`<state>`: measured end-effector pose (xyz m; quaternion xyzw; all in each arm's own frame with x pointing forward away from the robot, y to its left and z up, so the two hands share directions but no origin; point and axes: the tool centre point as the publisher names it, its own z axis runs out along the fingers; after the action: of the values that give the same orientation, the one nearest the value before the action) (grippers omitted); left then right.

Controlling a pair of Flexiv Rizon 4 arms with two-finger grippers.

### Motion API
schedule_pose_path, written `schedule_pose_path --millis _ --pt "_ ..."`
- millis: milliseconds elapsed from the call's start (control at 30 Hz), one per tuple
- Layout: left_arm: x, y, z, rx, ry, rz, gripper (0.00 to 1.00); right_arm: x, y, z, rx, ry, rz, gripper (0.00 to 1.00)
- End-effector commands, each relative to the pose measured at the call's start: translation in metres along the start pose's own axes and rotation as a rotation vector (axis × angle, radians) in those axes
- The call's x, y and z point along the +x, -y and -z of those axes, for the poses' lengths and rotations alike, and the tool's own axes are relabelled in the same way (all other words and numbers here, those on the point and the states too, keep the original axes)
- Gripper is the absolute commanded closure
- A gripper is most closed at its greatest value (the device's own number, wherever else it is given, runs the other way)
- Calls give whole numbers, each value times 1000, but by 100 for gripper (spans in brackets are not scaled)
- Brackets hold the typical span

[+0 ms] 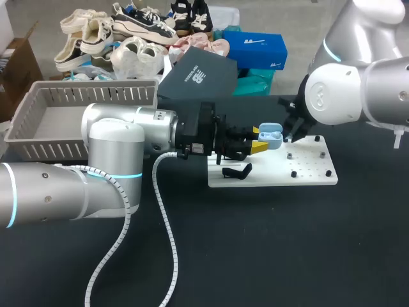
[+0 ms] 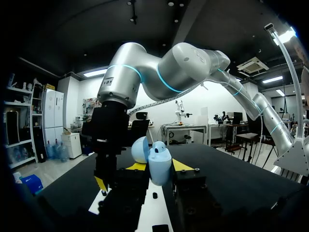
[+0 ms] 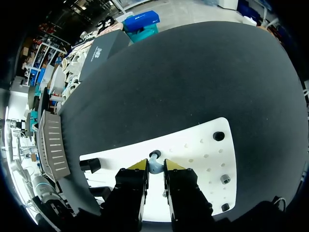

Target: Pick up each earbud case from the left stands, insert the matching earbuds, close the lid, and place the case in the box.

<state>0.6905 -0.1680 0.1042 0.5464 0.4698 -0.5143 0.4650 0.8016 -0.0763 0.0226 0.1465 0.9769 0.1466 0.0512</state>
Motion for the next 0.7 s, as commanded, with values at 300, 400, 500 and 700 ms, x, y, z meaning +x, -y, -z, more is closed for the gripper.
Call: schedule_pose_path --millis 300,400,500,700 --pt "0 0 -1 -3 0 -1 100 8 -1 33 -17 24 -18 100" --pt "0 0 -1 -3 0 -1 100 10 2 48 -26 38 -20 100" --pt "0 0 -1 -3 0 -1 100 12 8 64 -39 65 -21 100" --pt "0 0 -1 -3 0 -1 100 21 21 114 -58 142 1 100"
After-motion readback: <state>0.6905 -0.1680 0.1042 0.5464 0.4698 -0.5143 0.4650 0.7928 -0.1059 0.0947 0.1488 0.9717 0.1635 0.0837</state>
